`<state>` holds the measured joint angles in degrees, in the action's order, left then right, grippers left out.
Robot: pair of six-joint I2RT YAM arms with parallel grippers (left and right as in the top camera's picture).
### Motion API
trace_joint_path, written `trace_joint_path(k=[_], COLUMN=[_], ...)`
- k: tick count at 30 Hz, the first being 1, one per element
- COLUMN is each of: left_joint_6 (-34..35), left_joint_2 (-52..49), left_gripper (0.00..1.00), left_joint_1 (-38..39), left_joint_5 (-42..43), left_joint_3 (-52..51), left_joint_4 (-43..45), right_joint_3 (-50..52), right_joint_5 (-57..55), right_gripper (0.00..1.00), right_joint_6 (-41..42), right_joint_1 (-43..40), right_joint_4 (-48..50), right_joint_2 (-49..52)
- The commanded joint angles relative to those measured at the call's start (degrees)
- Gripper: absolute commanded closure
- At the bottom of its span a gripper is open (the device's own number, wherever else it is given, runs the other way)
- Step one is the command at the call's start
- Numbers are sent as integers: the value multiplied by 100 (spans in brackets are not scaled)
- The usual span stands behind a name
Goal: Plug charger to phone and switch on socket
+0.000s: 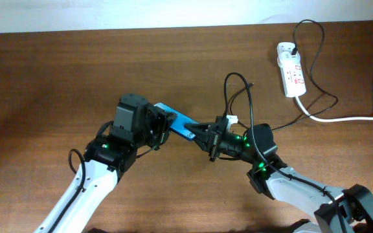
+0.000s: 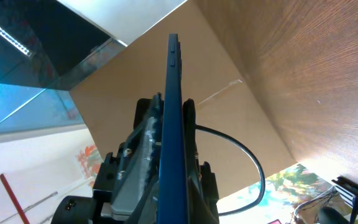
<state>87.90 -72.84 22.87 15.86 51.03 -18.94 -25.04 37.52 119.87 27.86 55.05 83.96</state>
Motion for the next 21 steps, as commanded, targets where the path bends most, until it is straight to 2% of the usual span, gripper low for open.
trace_joint_path(k=[1, 5, 8, 14, 19, 20, 21], left_joint_6=[-4, -7, 22, 514, 514, 514, 511], left_joint_2=[-22, -22, -22, -22, -22, -22, -22], left_gripper=[82, 84, 91, 100, 100, 100, 100], left_joint_1=[35, 35, 35, 35, 35, 35, 35], left_joint_5=[-24, -48, -55, -44, -15, -13, -13], left_joint_3=[-37, -37, -37, -37, -37, -37, -37], left_joint_4=[46, 46, 46, 44, 44, 44, 44], right_joint_3=[-133, -133, -133, -133, -133, -133, -133], right_joint_5=[15, 20, 37, 35, 37, 37, 37], right_gripper=[96, 96, 96, 96, 95, 94, 86], right_joint_6=[-37, -37, -37, -37, -37, -39, -39], right_joint_1=[26, 26, 26, 26, 26, 26, 26], right_joint_4=[-59, -57, -59, -61, -61, -61, -61], right_joint_2=[-33, -33, -33, -33, -33, -33, -33])
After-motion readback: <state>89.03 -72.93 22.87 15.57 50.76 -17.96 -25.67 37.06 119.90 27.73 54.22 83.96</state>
